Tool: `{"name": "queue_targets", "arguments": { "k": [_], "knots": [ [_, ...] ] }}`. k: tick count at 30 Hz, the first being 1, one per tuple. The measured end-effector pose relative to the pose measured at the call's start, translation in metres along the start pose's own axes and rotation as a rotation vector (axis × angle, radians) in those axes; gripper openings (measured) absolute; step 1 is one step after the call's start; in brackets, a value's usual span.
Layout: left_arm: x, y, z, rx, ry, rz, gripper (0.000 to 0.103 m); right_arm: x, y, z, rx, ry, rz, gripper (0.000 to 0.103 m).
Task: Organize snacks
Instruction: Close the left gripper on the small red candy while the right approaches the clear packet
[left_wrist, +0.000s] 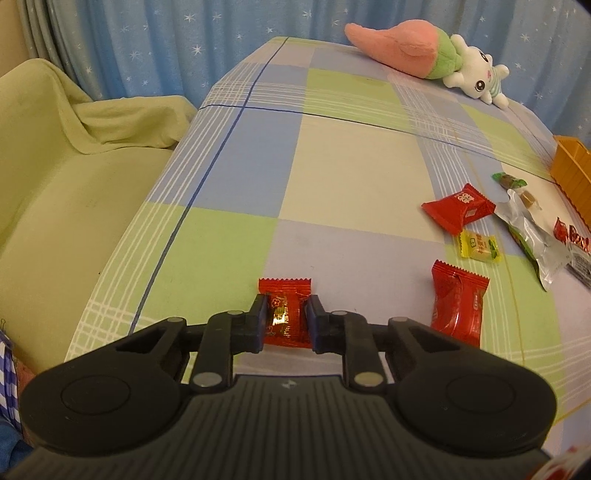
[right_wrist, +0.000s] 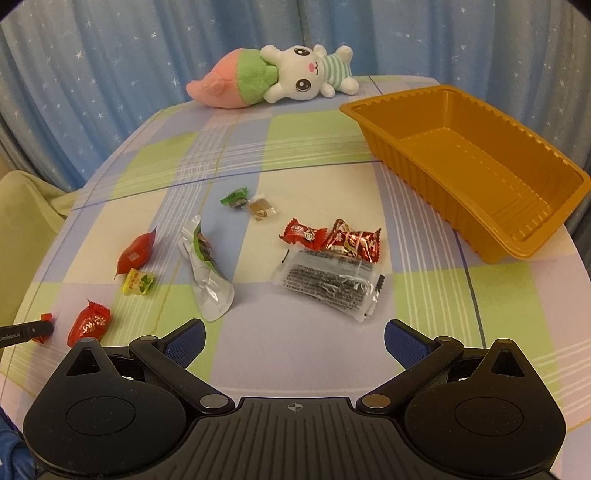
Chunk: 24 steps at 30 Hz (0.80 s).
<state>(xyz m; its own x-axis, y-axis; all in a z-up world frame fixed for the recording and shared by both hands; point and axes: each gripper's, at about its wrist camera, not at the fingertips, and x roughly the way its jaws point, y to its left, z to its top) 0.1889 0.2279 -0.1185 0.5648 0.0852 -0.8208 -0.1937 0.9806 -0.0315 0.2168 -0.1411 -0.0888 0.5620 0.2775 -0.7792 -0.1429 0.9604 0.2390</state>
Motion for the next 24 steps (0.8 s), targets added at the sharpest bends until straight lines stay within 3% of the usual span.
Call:
{"name": "queue_targets", "arguments": {
  "k": [7, 9, 14, 24],
  "knots": [
    [-0.001, 0.010, 0.003, 0.003, -0.002, -0.014, 0.019, 0.015, 0.002, 0.013, -0.111, -0.046, -0.008, 0.102],
    [-0.001, 0.013, 0.006, 0.002, -0.005, -0.015, 0.019, 0.022, 0.000, 0.018, -0.150, -0.054, 0.006, 0.086],
    [-0.003, 0.021, 0.011, -0.008, -0.011, -0.015, 0.019, 0.047, -0.007, 0.030, -0.215, -0.049, 0.021, 0.080],
    [-0.009, 0.022, 0.012, -0.020, -0.012, -0.021, 0.019, 0.066, -0.018, 0.034, -0.289, 0.034, 0.071, 0.074]
  ]
}}
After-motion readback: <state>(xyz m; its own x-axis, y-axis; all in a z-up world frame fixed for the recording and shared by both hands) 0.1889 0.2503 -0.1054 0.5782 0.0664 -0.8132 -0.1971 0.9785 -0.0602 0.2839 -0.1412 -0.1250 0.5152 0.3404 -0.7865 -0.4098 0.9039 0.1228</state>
